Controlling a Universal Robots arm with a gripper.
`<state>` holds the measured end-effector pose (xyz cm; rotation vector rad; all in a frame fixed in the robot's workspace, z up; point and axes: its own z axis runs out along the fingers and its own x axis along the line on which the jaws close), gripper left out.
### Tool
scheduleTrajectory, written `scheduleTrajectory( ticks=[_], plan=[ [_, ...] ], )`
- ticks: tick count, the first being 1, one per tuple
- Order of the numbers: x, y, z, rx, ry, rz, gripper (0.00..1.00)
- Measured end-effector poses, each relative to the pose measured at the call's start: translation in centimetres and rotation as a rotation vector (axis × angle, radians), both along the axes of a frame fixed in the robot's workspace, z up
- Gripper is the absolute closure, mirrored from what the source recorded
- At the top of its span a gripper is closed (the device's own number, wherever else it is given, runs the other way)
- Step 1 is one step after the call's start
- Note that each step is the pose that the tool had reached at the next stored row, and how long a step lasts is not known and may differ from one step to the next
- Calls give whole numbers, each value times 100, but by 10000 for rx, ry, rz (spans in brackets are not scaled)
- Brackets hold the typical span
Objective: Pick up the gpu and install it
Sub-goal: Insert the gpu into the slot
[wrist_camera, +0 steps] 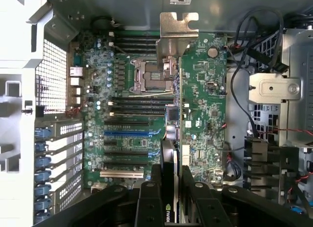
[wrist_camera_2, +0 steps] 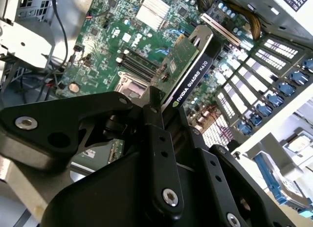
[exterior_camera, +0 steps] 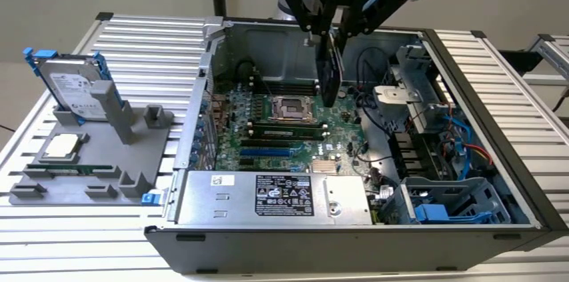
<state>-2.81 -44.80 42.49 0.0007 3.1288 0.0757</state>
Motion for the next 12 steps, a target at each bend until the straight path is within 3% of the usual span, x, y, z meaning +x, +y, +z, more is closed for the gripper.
scheduleTrajectory(
  ticks=[12],
  plan=[
    [0, 0, 1, -1, 0, 473, 100]
  ],
)
